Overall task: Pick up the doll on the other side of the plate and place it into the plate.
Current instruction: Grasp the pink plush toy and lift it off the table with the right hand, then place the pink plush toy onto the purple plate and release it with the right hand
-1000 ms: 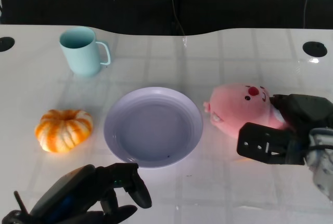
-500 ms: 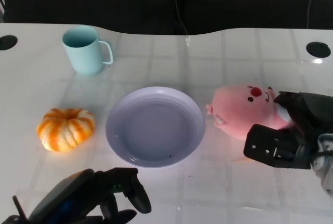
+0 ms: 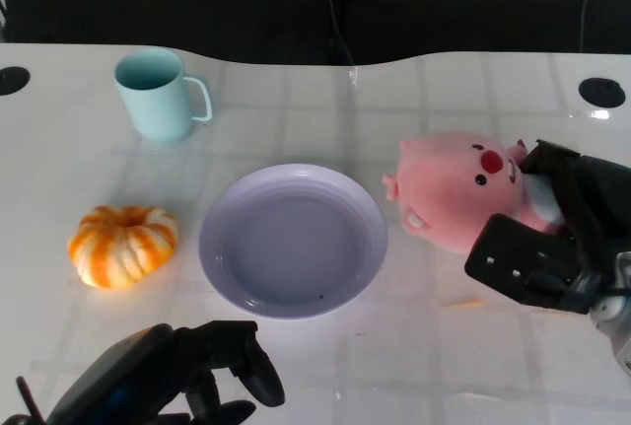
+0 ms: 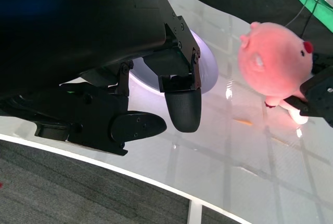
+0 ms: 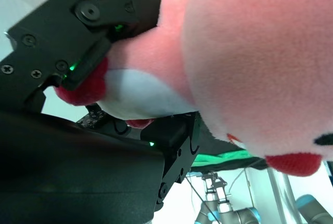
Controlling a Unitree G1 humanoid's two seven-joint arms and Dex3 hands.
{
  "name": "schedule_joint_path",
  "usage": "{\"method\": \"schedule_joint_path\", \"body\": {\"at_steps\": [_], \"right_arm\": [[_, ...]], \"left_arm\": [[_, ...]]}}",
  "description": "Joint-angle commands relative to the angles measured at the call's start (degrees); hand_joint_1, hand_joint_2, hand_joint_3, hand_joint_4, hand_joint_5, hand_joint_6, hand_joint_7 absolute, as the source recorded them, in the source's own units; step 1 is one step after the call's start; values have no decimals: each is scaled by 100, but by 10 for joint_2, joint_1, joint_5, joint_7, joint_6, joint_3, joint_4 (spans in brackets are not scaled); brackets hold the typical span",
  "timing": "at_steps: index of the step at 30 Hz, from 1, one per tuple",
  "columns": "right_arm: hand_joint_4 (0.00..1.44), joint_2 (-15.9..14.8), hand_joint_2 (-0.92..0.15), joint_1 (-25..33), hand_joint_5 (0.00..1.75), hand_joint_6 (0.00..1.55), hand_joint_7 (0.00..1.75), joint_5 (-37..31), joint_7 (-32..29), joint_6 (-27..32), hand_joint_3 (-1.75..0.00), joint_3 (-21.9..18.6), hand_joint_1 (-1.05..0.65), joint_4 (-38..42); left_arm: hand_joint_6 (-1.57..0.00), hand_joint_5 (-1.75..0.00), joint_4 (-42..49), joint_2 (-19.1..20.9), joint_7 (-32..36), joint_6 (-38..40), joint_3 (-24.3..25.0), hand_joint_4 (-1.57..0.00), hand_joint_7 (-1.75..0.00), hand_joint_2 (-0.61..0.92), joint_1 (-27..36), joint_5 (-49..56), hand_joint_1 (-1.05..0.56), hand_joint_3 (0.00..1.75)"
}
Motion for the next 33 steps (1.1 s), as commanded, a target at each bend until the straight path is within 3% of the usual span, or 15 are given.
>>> {"method": "schedule_joint_path", "body": {"at_steps": [1,7,13,17,26,28,30,33], "right_arm": [[90,-1,-39,4,175,78,167,15,-10,-11,-128,-17,-24,-32],[89,-1,-38,1,175,78,172,21,5,-16,-133,-16,-23,-78],[95,15,-30,-20,175,84,168,22,67,9,-141,-12,-18,-144],[95,31,-32,-34,175,81,172,15,104,22,-138,-2,-19,-174],[95,80,-38,-77,175,84,159,6,156,37,-126,31,-19,-182],[94,91,-39,-88,175,85,153,3,163,35,-123,40,-19,-171],[93,102,-40,-100,175,91,134,-3,166,26,-120,54,-20,-154],[91,117,-45,-113,172,94,120,-7,167,8,-113,72,-21,-126]], "left_arm": [[-66,-149,4,6,0,-6,4,-64,-105,92,-1,-3,-14,44],[-67,-151,14,2,2,-12,2,-66,-106,92,-3,-8,-12,45],[-67,-151,26,-4,7,-23,-5,-66,-107,92,-6,-3,-12,43],[-66,-151,26,-7,9,-22,-9,-66,-107,92,-6,3,-13,43],[-66,-158,14,-13,6,-11,-17,-67,-108,92,-4,15,-12,44],[-66,-161,12,-15,5,-6,-20,-68,-108,92,-4,14,-11,45],[-66,-167,10,-18,4,-2,-23,-69,-110,92,-3,14,-11,46],[-66,-173,8,-21,5,1,-30,-70,-112,92,-3,17,-12,46]]}}
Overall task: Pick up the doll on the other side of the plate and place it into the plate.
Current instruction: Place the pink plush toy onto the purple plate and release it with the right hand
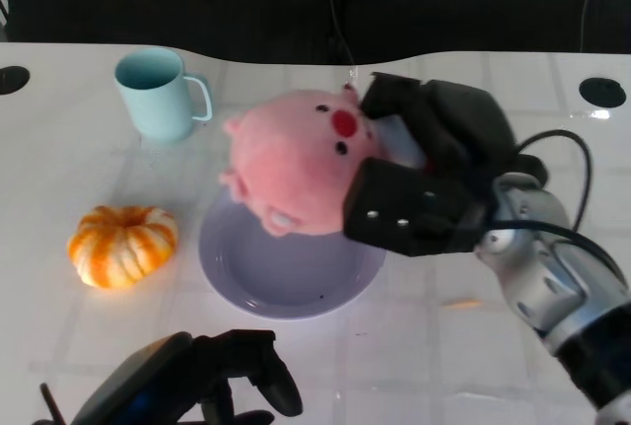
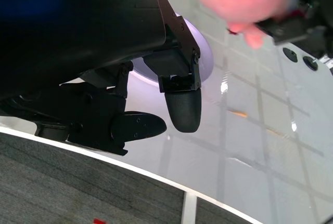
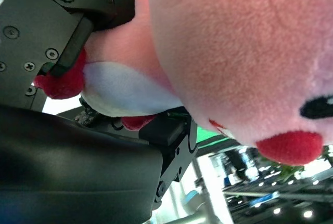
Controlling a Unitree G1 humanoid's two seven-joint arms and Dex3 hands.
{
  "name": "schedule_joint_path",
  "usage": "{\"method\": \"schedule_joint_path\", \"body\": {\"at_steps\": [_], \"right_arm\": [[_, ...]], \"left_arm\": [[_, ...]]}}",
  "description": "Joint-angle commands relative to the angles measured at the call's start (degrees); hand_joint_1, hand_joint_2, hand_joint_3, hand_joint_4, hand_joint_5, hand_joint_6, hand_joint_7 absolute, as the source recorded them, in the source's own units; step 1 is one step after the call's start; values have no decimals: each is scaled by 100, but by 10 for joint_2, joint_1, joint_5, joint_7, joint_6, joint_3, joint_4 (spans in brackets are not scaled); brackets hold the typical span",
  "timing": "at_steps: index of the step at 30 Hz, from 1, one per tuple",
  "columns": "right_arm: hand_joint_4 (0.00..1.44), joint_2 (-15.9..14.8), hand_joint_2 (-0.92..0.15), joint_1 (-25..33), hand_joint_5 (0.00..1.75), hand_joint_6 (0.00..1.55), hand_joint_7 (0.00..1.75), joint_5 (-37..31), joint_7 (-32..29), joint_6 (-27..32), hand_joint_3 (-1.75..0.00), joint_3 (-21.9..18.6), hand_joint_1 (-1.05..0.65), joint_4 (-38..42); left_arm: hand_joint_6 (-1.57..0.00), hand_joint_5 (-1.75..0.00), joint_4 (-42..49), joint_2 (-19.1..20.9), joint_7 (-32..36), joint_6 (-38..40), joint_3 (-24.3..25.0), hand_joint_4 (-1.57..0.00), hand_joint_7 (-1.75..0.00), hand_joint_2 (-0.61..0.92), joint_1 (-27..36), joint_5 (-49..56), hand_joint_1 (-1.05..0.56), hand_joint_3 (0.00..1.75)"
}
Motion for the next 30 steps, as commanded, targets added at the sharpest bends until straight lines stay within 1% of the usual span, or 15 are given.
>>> {"method": "schedule_joint_path", "body": {"at_steps": [1,4,6,8,11,13,16,18,20,21,22,23,25,28,30], "right_arm": [[91,14,-46,-25,171,95,118,-3,2,-22,-110,15,-21,27],[93,26,-46,-31,174,86,143,-7,-2,-36,-103,29,-21,55],[89,31,-51,-31,174,88,121,-12,-2,-39,-92,39,-21,63],[88,33,-53,-28,172,90,115,-14,2,-40,-90,44,-21,64],[91,35,-55,-25,174,84,138,-14,23,-34,-94,51,-21,61],[93,31,-54,-26,175,82,144,-12,29,-39,-93,52,-20,66],[89,30,-54,-26,174,82,131,-10,39,-39,-85,50,-18,66],[88,31,-66,-26,168,88,101,-7,51,-32,-56,48,-21,62],[85,30,-79,-27,154,97,58,-7,65,-28,-25,48,-22,57],[77,26,-83,-28,137,91,37,-9,77,-28,-18,52,-24,54],[59,23,-88,-29,91,76,16,-12,87,-27,-12,55,-32,51],[54,20,-90,-30,65,69,8,-17,100,-24,-10,59,-36,48],[29,14,-92,-31,31,41,2,-31,123,-11,-13,68,-52,37],[10,10,-92,-26,15,19,0,-39,151,10,-17,72,-67,18],[4,6,-92,-21,13,12,0,-41,163,15,-19,72,-75,4]], "left_arm": [[-66,-174,-8,0,6,4,-4,-71,-113,92,2,5,-11,47],[-67,-175,-9,-4,9,2,-8,-72,-114,91,4,7,-11,47],[-67,-175,-7,-6,13,-1,-11,-71,-115,90,6,10,-11,48],[-68,-175,-6,-8,16,-4,-14,-71,-114,87,7,13,-11,52],[-68,-174,-7,-7,19,-6,-19,-70,-114,85,6,21,-10,55],[-68,-172,-9,-6,17,-4,-19,-69,-113,85,6,23,-11,55],[-68,-168,-8,-6,17,-4,-17,-69,-112,85,6,22,-12,54],[-69,-167,-6,-5,18,-6,-16,-70,-112,85,6,22,-12,54],[-69,-168,-5,-4,18,-6,-16,-71,-113,85,6,22,-12,54],[-69,-168,-4,-3,18,-7,-15,-70,-113,85,6,22,-12,54],[-69,-168,-3,-3,18,-8,-14,-69,-113,85,6,22,-13,54],[-68,-168,-2,-2,18,-8,-14,-69,-113,85,6,22,-13,55],[-68,-169,1,-2,18,-10,-12,-69,-113,85,5,20,-12,55],[-67,-172,5,-2,17,-12,-11,-69,-114,85,4,17,-13,56],[-67,-172,10,-3,18,-17,-11,-69,-115,85,2,16,-13,57]]}}
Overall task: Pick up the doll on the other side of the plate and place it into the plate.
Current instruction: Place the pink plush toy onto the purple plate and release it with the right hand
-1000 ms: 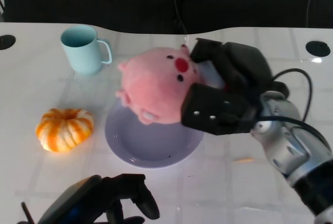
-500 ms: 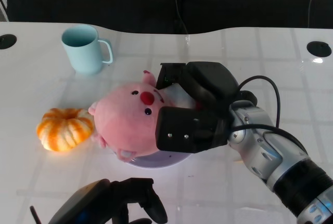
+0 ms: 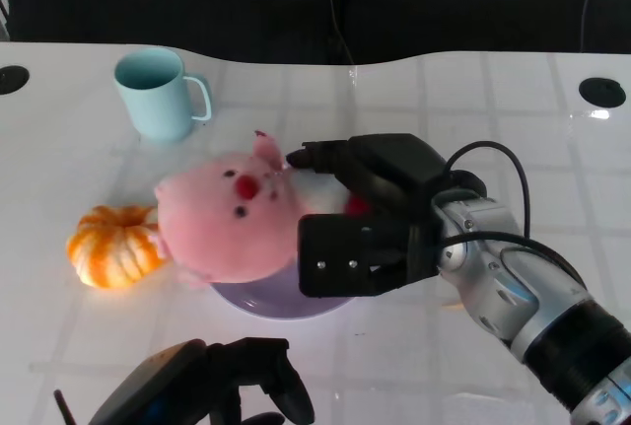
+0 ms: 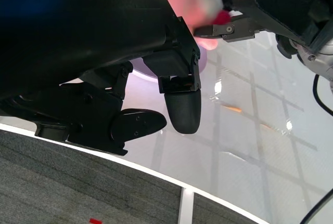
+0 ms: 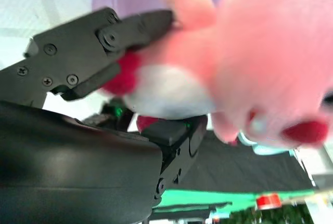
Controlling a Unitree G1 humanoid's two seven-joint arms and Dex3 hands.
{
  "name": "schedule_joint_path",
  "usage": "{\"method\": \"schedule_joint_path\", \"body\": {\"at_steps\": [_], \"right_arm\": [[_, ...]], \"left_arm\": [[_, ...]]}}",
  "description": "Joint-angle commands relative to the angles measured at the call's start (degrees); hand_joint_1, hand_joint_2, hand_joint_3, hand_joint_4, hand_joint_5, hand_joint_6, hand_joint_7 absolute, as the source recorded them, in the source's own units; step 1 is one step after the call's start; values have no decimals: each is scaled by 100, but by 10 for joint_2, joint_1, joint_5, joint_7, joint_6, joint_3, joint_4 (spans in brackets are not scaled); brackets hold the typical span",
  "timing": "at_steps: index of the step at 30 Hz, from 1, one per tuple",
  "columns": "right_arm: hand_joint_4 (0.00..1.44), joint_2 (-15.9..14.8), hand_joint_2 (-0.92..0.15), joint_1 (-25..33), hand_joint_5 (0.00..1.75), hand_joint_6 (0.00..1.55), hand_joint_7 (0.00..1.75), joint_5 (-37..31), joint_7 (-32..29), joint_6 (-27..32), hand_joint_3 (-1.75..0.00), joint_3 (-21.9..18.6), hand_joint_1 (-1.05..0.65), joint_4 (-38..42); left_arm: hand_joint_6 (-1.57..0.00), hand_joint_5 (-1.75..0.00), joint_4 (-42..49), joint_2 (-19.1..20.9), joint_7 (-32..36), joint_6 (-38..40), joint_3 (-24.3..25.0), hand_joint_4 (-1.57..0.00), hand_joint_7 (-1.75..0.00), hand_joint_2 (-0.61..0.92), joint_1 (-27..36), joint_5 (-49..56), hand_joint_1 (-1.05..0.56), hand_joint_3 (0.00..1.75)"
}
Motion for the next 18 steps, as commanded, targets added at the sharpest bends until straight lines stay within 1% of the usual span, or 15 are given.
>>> {"method": "schedule_joint_path", "body": {"at_steps": [1,3,7,9,12,15,18], "right_arm": [[2,-14,-92,1,12,8,0,-2,20,10,-21,-1,-80,-28],[0,-17,-92,4,11,6,0,-4,25,11,-23,-2,-82,-35],[0,-36,-92,8,6,2,0,-12,48,10,-25,2,-91,-64],[0,-45,-92,11,3,1,0,-12,64,15,-25,0,-92,-83],[0,-59,-92,20,0,1,0,-10,80,14,-25,-3,-93,-110],[3,-76,-92,33,2,4,2,-8,89,7,-24,-8,-91,-142],[8,-96,-92,57,5,8,4,0,91,-2,-24,-21,-87,-182]], "left_arm": [[-67,-172,10,5,8,-12,6,-68,-115,85,-3,-2,-13,57],[-67,-171,13,5,8,-14,6,-68,-116,84,-4,-2,-13,58],[-66,-170,15,5,6,-14,7,-68,-116,84,-6,-2,-13,59],[-65,-169,17,6,6,-17,8,-67,-117,84,-7,-3,-13,58],[-65,-169,16,6,4,-15,8,-68,-117,84,-7,-2,-14,58],[-65,-169,9,7,2,-6,7,-68,-116,85,-7,3,-14,58],[-65,-170,8,8,1,-4,8,-67,-115,86,-8,2,-15,56]]}}
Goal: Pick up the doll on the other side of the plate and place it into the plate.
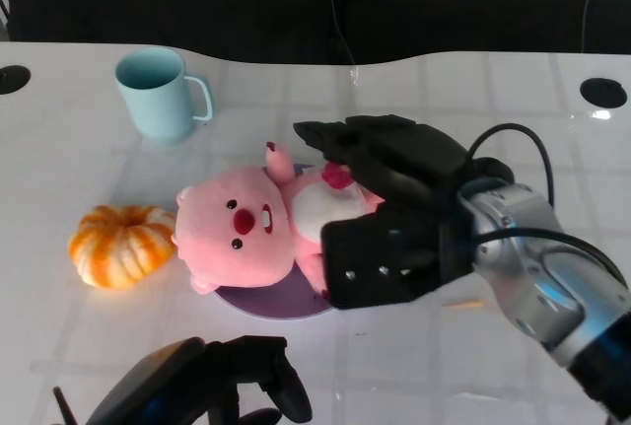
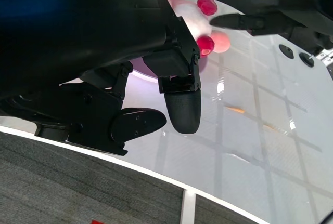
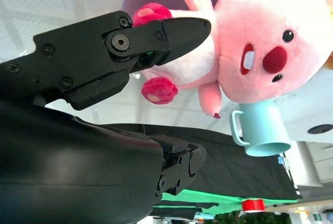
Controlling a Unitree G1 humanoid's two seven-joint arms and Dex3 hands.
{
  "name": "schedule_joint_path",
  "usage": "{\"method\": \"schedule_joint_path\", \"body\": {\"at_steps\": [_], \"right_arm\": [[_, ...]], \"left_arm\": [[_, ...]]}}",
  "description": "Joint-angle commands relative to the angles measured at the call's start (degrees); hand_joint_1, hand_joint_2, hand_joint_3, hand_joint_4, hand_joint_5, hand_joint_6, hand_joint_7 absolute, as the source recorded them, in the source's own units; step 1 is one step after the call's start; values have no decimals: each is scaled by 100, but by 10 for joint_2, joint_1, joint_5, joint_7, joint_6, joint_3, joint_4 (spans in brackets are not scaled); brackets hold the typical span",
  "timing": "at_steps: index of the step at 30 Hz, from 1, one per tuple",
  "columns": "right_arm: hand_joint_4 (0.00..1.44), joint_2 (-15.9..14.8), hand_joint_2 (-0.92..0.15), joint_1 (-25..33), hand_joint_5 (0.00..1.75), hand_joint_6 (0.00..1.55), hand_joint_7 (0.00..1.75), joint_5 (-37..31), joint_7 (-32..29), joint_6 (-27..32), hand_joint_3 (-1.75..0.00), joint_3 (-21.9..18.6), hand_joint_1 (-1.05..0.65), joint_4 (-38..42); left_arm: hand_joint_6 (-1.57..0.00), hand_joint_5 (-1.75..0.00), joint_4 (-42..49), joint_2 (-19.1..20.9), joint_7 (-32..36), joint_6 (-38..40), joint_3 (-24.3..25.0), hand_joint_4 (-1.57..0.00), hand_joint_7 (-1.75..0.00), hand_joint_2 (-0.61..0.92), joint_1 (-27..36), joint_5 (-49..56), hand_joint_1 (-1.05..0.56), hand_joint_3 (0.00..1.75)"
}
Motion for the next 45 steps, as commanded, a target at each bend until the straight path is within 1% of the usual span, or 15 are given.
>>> {"method": "schedule_joint_path", "body": {"at_steps": [1,8,12,13,14,16,23,26,29,31,32,36,38,40,45], "right_arm": [[11,-31,-92,30,7,11,5,11,-1,-18,-23,-24,-84,-48],[27,-88,-92,119,18,25,10,62,-19,-102,-23,-81,-71,-122],[37,-96,-92,183,28,35,14,116,-32,-135,-20,-126,-62,-157],[39,-95,-92,203,33,39,14,128,-37,-139,-18,-139,-60,-169],[38,-94,-92,217,49,45,13,135,-40,-141,-17,-148,-57,-178],[37,-97,-92,243,62,50,12,146,-45,-151,-16,-162,-54,-193],[64,-107,-91,316,99,82,23,170,-49,-170,-4,-201,-28,-227],[72,-107,-92,344,114,92,30,188,-39,-161,-7,-213,-16,-242],[75,-105,-91,371,129,100,39,201,-34,-143,-17,-224,-8,-264],[81,-107,-71,392,140,101,58,207,-29,-133,-64,-232,-1,-285],[83,-109,-63,400,143,100,65,209,-27,-134,-81,-235,1,-291],[94,-124,-37,433,148,102,88,216,-8,-131,-128,-247,5,-321],[92,-119,-33,450,161,97,105,224,2,-108,-134,-254,6,-346],[88,-113,-35,468,169,88,123,239,14,-79,-132,-260,6,-373],[83,-110,-35,476,170,82,130,249,25,-40,-131,-260,9,-392]], "left_arm": [[-65,-170,-2,7,1,4,6,-66,-115,87,-2,0,-14,56],[-64,-170,-6,6,-1,11,6,-66,-116,88,-5,-4,-15,53],[-64,-174,-8,7,-1,16,8,-66,-116,90,-6,-7,-15,50],[-64,-174,-7,7,-2,16,10,-67,-116,90,-7,-10,-14,50],[-64,-174,-6,7,-2,16,11,-68,-116,90,-8,-12,-14,50],[-64,-175,-6,9,-3,17,12,-68,-116,90,-9,-12,-14,50],[-66,-166,0,15,-1,13,16,-64,-109,91,-16,-10,-14,46],[-65,-170,4,16,-2,10,18,-65,-112,92,-17,-15,-16,45],[-65,-171,5,18,-4,10,21,-65,-113,92,-18,-17,-15,44],[-64,-168,3,21,-7,14,23,-64,-111,92,-18,-16,-16,43],[-64,-168,3,22,-7,14,24,-64,-110,92,-18,-17,-17,43],[-65,-170,2,24,-10,16,28,-67,-110,92,-16,-30,-15,45],[-65,-170,3,27,-9,12,31,-67,-110,92,-16,-35,-14,46],[-65,-169,3,31,-8,7,35,-65,-110,92,-16,-37,-14,45],[-63,-157,6,36,-9,-2,43,-61,-112,92,-15,-44,-14,45]]}}
